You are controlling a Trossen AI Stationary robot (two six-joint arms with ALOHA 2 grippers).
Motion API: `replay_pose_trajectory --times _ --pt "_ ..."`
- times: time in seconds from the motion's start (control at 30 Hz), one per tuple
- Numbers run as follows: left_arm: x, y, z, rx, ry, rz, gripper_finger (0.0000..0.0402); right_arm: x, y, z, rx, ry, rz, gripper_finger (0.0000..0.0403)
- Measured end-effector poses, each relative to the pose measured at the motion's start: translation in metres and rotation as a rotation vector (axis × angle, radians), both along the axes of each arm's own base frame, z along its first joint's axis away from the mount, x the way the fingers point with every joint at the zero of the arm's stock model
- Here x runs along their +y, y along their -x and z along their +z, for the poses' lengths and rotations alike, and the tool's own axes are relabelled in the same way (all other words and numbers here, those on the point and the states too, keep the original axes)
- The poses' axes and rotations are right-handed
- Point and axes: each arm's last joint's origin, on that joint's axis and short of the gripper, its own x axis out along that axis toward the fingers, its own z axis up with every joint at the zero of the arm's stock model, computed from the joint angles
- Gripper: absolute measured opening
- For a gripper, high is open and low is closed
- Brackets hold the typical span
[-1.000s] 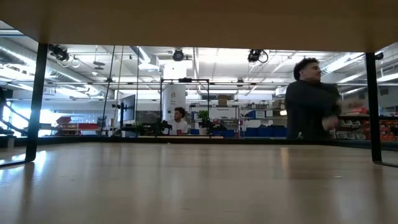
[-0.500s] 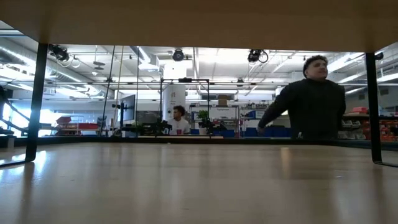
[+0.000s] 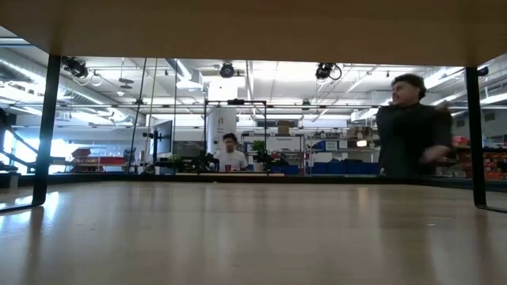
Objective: Pick and place cans onto a shelf
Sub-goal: Put the small canned carrots on the shelf
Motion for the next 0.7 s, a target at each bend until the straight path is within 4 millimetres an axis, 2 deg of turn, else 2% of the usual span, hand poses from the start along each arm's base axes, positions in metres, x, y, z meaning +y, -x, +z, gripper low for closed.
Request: replay_pose_trajectory --times 0.1,0.23,0.3,0.43,0.7 --pt "0.002 0.0 -0.01 0.041 -0.019 0.062 0.0255 0.002 0.001 0.0 -0.001 0.003 0.007 0.0348" --pt "0.006 -0.004 -0.04 0.099 -0.024 0.148 0.0255 0.004 0.004 0.0 -0.002 0.005 0.019 0.0348" --pt "0.007 -0.005 -0.048 0.103 -0.025 0.168 0.0255 0.006 0.005 0.0 -0.003 0.007 0.026 0.0348" --pt "0.003 -0.007 -0.05 0.079 0.006 0.157 0.0258 0.007 0.006 0.0 -0.006 0.014 0.032 0.0348" --pt "0.008 -0.01 -0.052 0.106 -0.004 0.168 0.0273 0.007 0.006 0.0 -0.013 0.031 0.03 0.0348"
